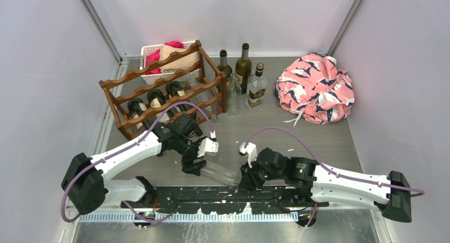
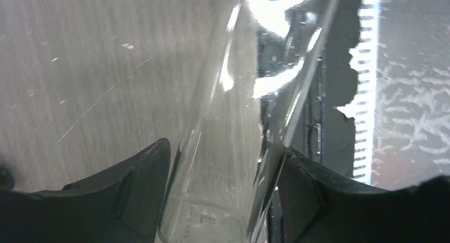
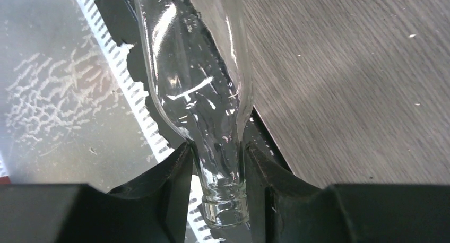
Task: Put the wine bottle on the wine rack
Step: Pick up the wine bottle from the center of the board, then place the wine bottle in the wine rack.
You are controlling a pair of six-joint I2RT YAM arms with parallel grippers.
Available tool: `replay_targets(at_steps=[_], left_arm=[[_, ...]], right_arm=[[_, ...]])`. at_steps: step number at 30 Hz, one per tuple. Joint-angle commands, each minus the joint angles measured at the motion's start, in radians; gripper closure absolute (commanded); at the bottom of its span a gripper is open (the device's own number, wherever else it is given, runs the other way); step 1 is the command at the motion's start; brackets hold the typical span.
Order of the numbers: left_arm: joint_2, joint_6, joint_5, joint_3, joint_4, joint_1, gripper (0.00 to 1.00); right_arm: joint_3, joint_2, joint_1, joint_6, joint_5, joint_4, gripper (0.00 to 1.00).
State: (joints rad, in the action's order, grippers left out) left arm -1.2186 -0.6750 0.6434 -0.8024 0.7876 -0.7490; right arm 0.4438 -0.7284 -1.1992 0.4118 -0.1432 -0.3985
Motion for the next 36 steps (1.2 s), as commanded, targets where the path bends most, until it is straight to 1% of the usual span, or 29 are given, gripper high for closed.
replay_targets(at_steps=[1, 2, 3, 5, 11, 14, 18, 20, 23, 32, 36], left_arm=[[0.010, 0.140, -0.140, -0.049, -0.135, 0.036, 0.26], [0.011, 0.144, -0.143, -0.048, -0.135, 0.037, 0.17], [0.011, 0.147, -0.146, -0.049, -0.136, 0.037, 0.14], [0.016, 0.154, -0.154, -0.053, -0.138, 0.037, 0.12], [0.034, 0.163, -0.169, -0.063, -0.134, 0.037, 0.10], [0.070, 0.190, -0.173, -0.081, -0.132, 0.036, 0.10], [0.165, 0.223, -0.124, -0.108, -0.133, 0.037, 0.10], [0.206, 0.228, -0.094, -0.109, -0.131, 0.037, 0.08], [0.243, 0.224, -0.060, -0.099, -0.116, 0.037, 0.06], [0.240, 0.221, -0.031, -0.088, -0.086, 0.037, 0.07], [0.269, 0.293, -0.034, -0.119, -0.108, 0.037, 0.07]], right_arm=[[0.002, 0.035, 0.027, 0.183, 0.029, 0.127, 0.99], [-0.002, 0.044, 0.034, 0.190, 0.029, 0.127, 0.99], [-0.008, 0.055, 0.043, 0.196, 0.024, 0.128, 0.99], [-0.019, 0.071, 0.058, 0.211, 0.017, 0.130, 0.99], [-0.055, 0.108, 0.109, 0.270, -0.005, 0.138, 0.99], [-0.079, 0.122, 0.152, 0.315, -0.029, 0.150, 0.99], [-0.111, 0.176, 0.207, 0.368, -0.061, 0.163, 0.99], [-0.117, 0.210, 0.227, 0.385, -0.071, 0.165, 0.99], [-0.117, 0.240, 0.257, 0.401, -0.090, 0.163, 0.99], [-0.133, 0.286, 0.281, 0.453, -0.078, 0.168, 0.99], [-0.142, 0.340, 0.285, 0.488, -0.067, 0.170, 0.99]])
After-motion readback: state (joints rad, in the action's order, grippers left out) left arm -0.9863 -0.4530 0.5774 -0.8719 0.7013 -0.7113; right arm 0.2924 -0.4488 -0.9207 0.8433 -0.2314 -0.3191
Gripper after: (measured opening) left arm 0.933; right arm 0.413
